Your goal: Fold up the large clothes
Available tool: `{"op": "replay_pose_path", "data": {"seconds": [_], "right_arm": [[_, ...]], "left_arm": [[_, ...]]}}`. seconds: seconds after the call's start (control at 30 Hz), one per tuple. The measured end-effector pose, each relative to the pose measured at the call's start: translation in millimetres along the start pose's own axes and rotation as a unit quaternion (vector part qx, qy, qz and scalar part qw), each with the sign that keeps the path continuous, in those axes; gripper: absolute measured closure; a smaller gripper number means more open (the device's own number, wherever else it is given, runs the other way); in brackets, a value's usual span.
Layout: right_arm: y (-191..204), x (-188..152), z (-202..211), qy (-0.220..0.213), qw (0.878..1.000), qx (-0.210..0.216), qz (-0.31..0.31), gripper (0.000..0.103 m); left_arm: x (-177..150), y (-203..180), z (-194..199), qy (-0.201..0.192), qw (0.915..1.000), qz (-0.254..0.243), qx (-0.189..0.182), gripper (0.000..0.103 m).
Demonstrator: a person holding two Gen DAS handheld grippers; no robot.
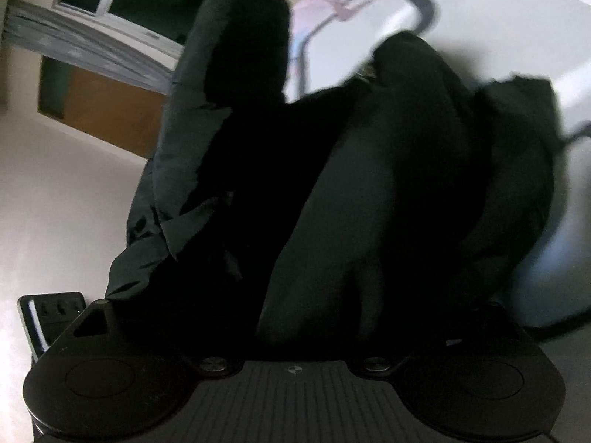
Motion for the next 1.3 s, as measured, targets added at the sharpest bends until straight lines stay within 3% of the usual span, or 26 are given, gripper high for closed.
{"op": "replay_pose_path", "data": {"seconds": [0.17, 0.33, 0.43, 0.53, 0.63, 0.67, 0.77, 0.83, 0.87, 0.9, 0.93, 0.97, 1.13, 1.23, 1.3], "right_arm": [[58, 1, -89, 0.022, 0.998, 0.034, 0.039, 0.013], [107, -23, -192, 0.074, 0.993, 0.067, 0.064, 0.014], [106, -51, -242, 0.105, 0.991, 0.062, 0.054, 0.014], [76, -74, -281, 0.119, 0.992, 0.019, 0.036, 0.014], [66, -72, -275, 0.102, 0.994, 0.017, 0.02, 0.013], [70, -86, -265, 0.101, 0.995, 0.013, 0.022, 0.013], [83, -86, -227, 0.066, 0.996, -0.027, 0.05, 0.013], [90, -82, -195, 0.033, 0.995, -0.057, 0.073, 0.014], [98, -81, -176, 0.012, 0.992, -0.084, 0.096, 0.017], [108, -74, -160, -0.008, 0.988, -0.097, 0.122, 0.035], [119, -64, -149, -0.021, 0.985, -0.105, 0.135, 0.043], [135, -50, -152, -0.031, 0.983, -0.11, 0.147, 0.053], [237, -22, -228, -0.02, 0.963, -0.083, 0.256, 0.055], [256, -3, -288, 0.005, 0.949, -0.136, 0.284, 0.058], [257, -13, -311, 0.022, 0.941, -0.176, 0.287, 0.059]], "left_arm": [[11, 70, 61, -0.031, 0.9989, 0.009, 0.033, 0.002], [-9, 154, 132, -0.047, 0.9949, 0.036, 0.082, 0.002], [-30, 196, 145, -0.023, 0.9924, 0.047, 0.111, 0.002], [-57, 226, 124, 0.01, 0.9902, 0.06, 0.126, 0.0], [-66, 227, 126, -0.005, 0.9909, 0.06, 0.12, 0.0], [-66, 225, 128, -0.006, 0.991, 0.055, 0.122, 0.0], [-60, 227, 139, -0.013, 0.9912, 0.058, 0.118, 0.0], [-60, 233, 159, -0.032, 0.9898, 0.053, 0.128, 0.006], [-61, 234, 170, -0.047, 0.9884, 0.05, 0.135, 0.008], [-60, 226, 175, -0.061, 0.9866, 0.048, 0.144, 0.008], [-58, 227, 186, -0.079, 0.9843, 0.049, 0.15, 0.009], [-53, 230, 193, -0.093, 0.9832, 0.05, 0.149, 0.009], [1, 224, 180, -0.115, 0.9797, 0.042, 0.158, 0.022], [22, 211, 167, -0.104, 0.9763, 0.027, 0.188, 0.026], [27, 198, 165, -0.097, 0.9738, 0.016, 0.205, 0.026]]}}
Point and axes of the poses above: each gripper's, at about its wrist camera, not at the fingertips, and z roughly against the way its jaws point, y to its left, x to its top, the point moved 1 cm from there along -z, roughly the way its jaws point, and after that the axes turned 14 degrees about x, right-handed, at the moved point
